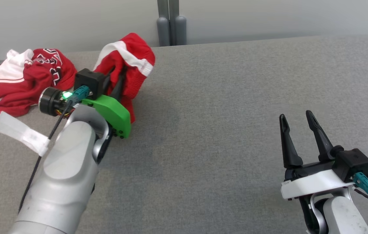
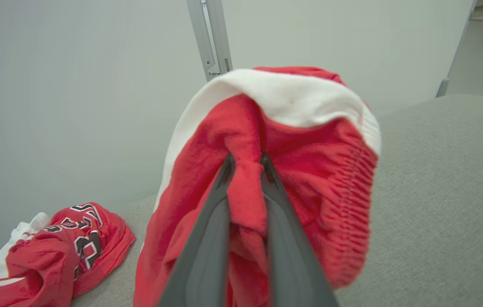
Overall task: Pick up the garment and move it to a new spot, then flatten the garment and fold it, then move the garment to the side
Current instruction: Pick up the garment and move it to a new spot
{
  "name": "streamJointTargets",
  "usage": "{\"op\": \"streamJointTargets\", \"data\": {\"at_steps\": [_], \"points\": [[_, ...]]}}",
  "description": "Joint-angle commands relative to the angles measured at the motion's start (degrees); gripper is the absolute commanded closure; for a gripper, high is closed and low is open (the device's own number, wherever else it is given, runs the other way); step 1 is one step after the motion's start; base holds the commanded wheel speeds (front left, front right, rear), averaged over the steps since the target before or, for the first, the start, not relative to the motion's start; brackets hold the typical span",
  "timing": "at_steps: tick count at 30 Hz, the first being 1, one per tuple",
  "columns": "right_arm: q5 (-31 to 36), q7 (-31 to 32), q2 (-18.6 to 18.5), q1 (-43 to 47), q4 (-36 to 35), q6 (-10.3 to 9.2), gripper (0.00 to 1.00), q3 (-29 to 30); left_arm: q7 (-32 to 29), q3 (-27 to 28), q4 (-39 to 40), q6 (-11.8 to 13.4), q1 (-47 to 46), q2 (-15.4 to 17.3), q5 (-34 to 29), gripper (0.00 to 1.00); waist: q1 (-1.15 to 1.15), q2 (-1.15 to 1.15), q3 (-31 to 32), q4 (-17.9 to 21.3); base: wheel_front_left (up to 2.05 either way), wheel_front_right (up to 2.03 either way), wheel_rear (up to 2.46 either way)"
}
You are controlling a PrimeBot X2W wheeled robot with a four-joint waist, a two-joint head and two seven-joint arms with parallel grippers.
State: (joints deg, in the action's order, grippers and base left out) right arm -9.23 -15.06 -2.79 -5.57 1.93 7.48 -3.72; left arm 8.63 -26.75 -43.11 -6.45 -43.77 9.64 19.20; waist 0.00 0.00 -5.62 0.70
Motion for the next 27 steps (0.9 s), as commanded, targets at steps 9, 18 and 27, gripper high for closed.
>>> {"op": "streamJointTargets", "data": {"at_steps": [9, 18, 27], "points": [[-0.8, -0.18, -0.17, -0.48, 0.35, 0.02, 0.0, -0.57, -0.24, -3.34, 4.38, 3.33, 0.96, -5.79, 1.29, 1.0, 0.0, 0.0, -0.94, 10.4, 0.0, 0.0, 0.0], [-1.86, -0.18, -0.16, -1.2, 0.82, 0.02, 0.0, -0.8, 0.73, -14.56, 3.75, 4.5, 4.52, -6.66, 5.87, 1.0, 0.0, 0.0, -4.1, 14.44, 0.0, 0.0, 0.0], [-2.44, -0.18, -0.15, -1.87, 1.2, 0.02, 0.0, -1.0, -0.3, -26.53, 3.33, 7.68, 6.8, -6.57, 13.83, 0.0, 0.0, 0.0, -4.8, 14.99, 0.0, 0.0, 0.0]]}}
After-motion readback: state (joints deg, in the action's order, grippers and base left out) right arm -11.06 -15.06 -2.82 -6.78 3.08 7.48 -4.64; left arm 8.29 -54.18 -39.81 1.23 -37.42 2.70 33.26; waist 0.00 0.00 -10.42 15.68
